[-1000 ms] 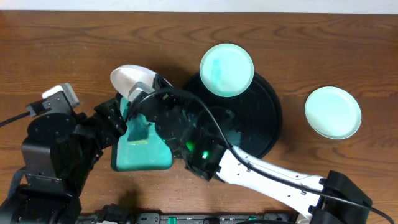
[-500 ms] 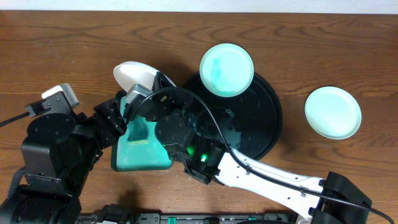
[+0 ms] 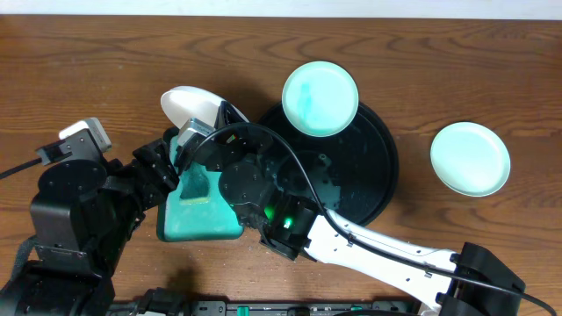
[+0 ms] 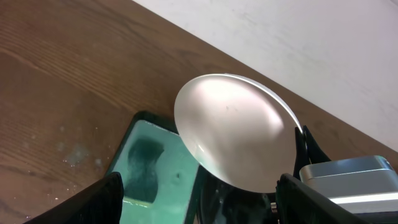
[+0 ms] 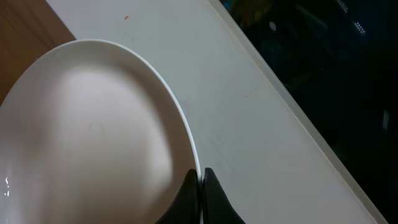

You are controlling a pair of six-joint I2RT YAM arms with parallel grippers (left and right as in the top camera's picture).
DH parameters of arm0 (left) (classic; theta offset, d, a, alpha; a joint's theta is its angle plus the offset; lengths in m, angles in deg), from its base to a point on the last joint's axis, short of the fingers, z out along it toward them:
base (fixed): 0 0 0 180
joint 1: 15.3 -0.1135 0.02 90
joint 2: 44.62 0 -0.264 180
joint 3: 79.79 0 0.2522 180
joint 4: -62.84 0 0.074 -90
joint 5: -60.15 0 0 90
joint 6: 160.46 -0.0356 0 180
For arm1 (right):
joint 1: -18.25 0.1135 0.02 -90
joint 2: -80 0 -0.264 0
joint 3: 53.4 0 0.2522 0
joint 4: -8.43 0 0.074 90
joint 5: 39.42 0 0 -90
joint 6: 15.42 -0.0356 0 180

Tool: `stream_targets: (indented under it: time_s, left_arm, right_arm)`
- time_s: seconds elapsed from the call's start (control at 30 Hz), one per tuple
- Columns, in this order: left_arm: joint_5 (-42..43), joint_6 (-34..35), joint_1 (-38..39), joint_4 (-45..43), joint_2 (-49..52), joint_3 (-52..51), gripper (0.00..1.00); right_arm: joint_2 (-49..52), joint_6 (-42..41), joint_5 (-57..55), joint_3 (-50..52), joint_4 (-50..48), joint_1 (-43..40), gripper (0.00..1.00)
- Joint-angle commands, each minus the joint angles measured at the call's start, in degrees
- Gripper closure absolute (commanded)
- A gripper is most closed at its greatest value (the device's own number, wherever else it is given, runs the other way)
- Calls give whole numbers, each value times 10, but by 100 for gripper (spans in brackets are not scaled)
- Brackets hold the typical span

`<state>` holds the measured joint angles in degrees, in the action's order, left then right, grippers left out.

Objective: Clean dirty plates on tray and stack at the side
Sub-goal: 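Lift the white plate with the right gripper and tilt it over the water tray, then carry the white plate right and stack it on the green plate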

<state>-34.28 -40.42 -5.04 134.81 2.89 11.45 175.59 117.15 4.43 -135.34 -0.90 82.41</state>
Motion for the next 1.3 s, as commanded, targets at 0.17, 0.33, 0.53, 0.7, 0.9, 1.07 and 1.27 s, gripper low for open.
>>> stream_targets:
  time_s: [0.17,0.33,0.53,0.7,0.9,1.07,1.27]
  left_arm:
    - [1,0,-2,0,0,8,21]
    - [1,0,-2,0,0,8,21]
    - [1,0,-2,0,0,8,21]
    - [1,0,-2,0,0,8,21]
    - [1,0,-2,0,0,8,21]
    - [1,0,-2,0,0,8,21]
    - [1,0,-2,0,0,8,21]
  right_arm:
    - [-16,-90,15,-7,11,8,99]
    - [-12,-67,18,-7,38,-6,99]
    - [-12,-51,17,-7,36,-8,99]
    - [-14,-58,56,-7,56,-4,99]
    - [-14,-272,9,-7,101,-40,99]
    - [-15,-621,90,-7,252,-121,99]
    - [-63,-702,414,-7,303,-265,99]
